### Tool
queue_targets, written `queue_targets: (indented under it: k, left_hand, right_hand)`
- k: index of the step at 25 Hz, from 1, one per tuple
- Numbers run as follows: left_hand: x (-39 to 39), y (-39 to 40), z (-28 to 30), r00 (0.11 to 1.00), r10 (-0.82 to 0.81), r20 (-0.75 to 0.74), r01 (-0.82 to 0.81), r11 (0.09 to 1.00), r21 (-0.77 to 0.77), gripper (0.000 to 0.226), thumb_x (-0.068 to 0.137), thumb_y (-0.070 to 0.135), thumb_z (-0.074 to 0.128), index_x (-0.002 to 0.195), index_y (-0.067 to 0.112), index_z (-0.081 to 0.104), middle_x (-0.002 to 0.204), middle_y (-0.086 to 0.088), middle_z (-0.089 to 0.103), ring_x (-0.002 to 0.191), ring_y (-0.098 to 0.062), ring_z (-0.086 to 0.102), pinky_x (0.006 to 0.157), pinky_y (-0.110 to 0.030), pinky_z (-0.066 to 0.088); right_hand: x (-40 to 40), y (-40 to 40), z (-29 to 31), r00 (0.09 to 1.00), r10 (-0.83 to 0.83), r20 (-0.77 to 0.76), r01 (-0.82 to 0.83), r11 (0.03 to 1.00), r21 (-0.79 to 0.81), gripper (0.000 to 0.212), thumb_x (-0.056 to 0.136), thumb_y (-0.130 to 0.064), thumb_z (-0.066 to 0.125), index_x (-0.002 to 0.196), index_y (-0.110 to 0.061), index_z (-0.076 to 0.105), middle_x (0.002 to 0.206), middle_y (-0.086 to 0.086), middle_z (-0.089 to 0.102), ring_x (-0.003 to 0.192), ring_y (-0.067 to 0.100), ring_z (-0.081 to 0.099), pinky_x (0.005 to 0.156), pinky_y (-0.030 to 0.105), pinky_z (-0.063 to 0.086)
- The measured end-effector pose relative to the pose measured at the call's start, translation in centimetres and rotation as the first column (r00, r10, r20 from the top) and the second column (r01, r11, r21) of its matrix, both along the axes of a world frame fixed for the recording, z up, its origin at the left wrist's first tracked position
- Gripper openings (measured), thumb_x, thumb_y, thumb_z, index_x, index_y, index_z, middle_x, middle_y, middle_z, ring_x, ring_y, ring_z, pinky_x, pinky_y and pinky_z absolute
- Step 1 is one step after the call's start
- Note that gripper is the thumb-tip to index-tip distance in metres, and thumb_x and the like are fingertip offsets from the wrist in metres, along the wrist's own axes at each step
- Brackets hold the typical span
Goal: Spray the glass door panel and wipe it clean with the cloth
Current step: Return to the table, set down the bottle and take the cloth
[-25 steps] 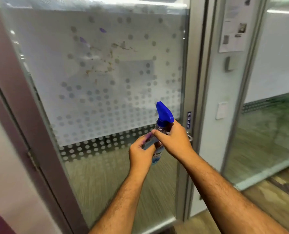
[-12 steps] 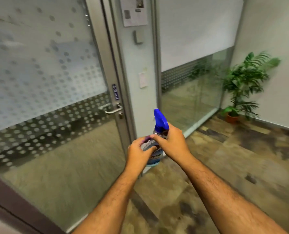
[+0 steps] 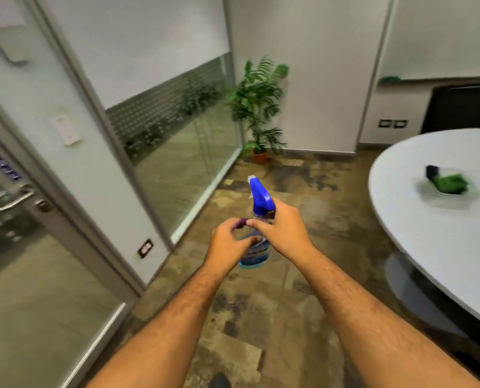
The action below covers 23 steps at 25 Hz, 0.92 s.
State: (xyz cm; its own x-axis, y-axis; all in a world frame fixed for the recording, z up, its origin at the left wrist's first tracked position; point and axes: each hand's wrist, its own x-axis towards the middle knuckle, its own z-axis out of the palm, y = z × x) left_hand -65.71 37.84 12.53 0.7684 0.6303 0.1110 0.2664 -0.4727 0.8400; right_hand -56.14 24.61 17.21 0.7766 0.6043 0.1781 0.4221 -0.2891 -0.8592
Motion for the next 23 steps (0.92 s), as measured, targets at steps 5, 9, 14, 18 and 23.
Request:
queue_targets:
  k: [5,9,14,18,23]
  left_hand:
    - [8.3,-10.0,-1.0,0.975,-0.213,0.065,0.222,0.953,-0.206,0.039,0.079,0.01,0.089,0.116,0.016,0.078,0.107,0.002,0.08,0.109,-0.014,0.073,0.08,-0.01,0.053]
    - [14.3,-16.8,-2.8,0.943,-0.323,0.083,0.333,0.912,-0.238,0.039,0.079,0.01,0.087,0.114,0.023,0.078,0.106,0.005,0.08,0.106,-0.007,0.074,0.096,-0.038,0.06]
    - [22.4,-23.4,-4.8,0.888,-0.446,0.11,0.459,0.852,-0.253,0.047,0.082,0.017,0.085,0.126,0.028,0.074,0.118,0.01,0.079,0.115,-0.01,0.073,0.104,-0.049,0.059]
    - [30.7,-27.7,-7.2,0.843,-0.524,0.119,0.536,0.802,-0.265,0.045,0.08,0.018,0.084,0.124,0.025,0.076,0.115,0.005,0.08,0.111,-0.015,0.075,0.101,-0.051,0.06]
    - [40.0,-32.4,-8.1,0.795,-0.601,0.077,0.6,0.762,-0.243,0.038,0.089,0.01,0.079,0.122,0.025,0.075,0.114,0.005,0.079,0.11,-0.014,0.073,0.105,-0.053,0.057]
  right_hand:
    - [5.3,-11.0,-1.1,0.975,-0.216,-0.041,0.216,0.976,-0.003,0.031,0.083,-0.037,0.087,0.103,-0.033,0.064,0.088,-0.016,0.07,0.087,0.003,0.069,0.083,0.031,0.059]
    - [9.0,-18.1,-2.7,0.927,-0.369,-0.071,0.37,0.929,0.0,0.032,0.085,-0.039,0.086,0.109,-0.033,0.065,0.091,-0.016,0.071,0.086,0.0,0.068,0.076,0.024,0.054]
    - [15.4,-24.8,-4.6,0.867,-0.491,-0.087,0.491,0.871,-0.03,0.04,0.087,-0.04,0.085,0.119,-0.027,0.066,0.094,-0.013,0.071,0.086,0.003,0.067,0.076,0.023,0.054]
    - [22.4,-29.5,-6.0,0.829,-0.553,-0.083,0.547,0.833,-0.082,0.039,0.088,-0.038,0.084,0.121,-0.027,0.065,0.105,-0.007,0.072,0.092,0.013,0.068,0.073,0.019,0.05]
    - [30.3,-34.2,-6.7,0.78,-0.62,-0.081,0.607,0.782,-0.139,0.043,0.089,-0.034,0.083,0.125,-0.025,0.063,0.119,-0.001,0.075,0.103,0.018,0.07,0.086,0.028,0.058]
